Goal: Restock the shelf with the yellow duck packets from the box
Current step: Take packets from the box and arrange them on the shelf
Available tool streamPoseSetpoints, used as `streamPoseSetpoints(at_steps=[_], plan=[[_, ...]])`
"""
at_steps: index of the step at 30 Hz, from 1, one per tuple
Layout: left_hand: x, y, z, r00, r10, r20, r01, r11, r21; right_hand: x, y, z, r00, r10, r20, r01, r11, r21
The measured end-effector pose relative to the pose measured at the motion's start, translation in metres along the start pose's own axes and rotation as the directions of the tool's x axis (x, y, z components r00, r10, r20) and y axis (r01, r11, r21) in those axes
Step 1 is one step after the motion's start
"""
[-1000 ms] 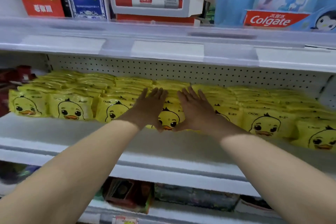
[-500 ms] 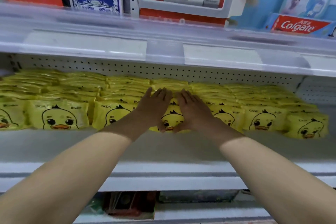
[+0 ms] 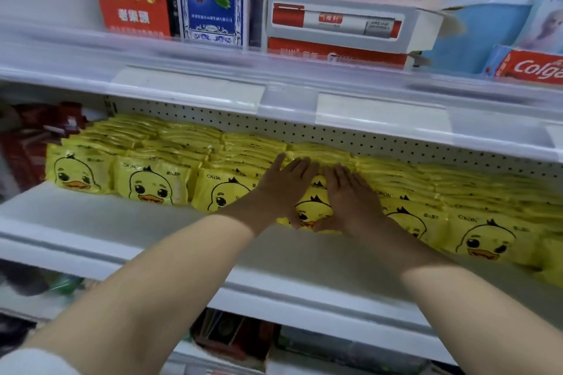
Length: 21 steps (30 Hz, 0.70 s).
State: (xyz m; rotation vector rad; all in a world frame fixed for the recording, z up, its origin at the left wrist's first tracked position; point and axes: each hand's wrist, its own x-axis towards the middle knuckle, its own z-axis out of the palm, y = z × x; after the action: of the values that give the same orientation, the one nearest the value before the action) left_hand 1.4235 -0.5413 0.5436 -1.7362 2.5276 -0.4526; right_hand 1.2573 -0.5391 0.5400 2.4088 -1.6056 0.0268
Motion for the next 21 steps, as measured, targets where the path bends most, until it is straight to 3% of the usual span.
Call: streamPoseSetpoints(at_steps=[5, 10, 12, 21], plan=[[-0.038, -0.047, -0.009, 0.999, -0.024, -0.033, 0.020, 0.992, -0.123, -0.008, -0.006, -0.014, 0.996, 0.050, 0.076, -0.054, 0.997, 0.062], [-0.068, -0.125, -0.006, 0.997, -0.076, 0.024, 0.079, 0.991, -0.108, -0.001, -0.046, -0.045, 0.999, -0.018, -0.051, 0.027, 0.984, 0.174], [-0.071, -0.137, 0.000, 0.997, -0.053, 0.064, 0.059, 0.993, -0.104, 0.006, -0.069, -0.045, 0.999, -0.036, -0.036, 0.042, 0.982, 0.185], [-0.060, -0.146, 0.020, 0.994, 0.020, 0.107, -0.018, 1.000, -0.026, 0.036, -0.119, -0.021, 0.998, 0.040, 0.044, -0.043, 0.997, 0.071]])
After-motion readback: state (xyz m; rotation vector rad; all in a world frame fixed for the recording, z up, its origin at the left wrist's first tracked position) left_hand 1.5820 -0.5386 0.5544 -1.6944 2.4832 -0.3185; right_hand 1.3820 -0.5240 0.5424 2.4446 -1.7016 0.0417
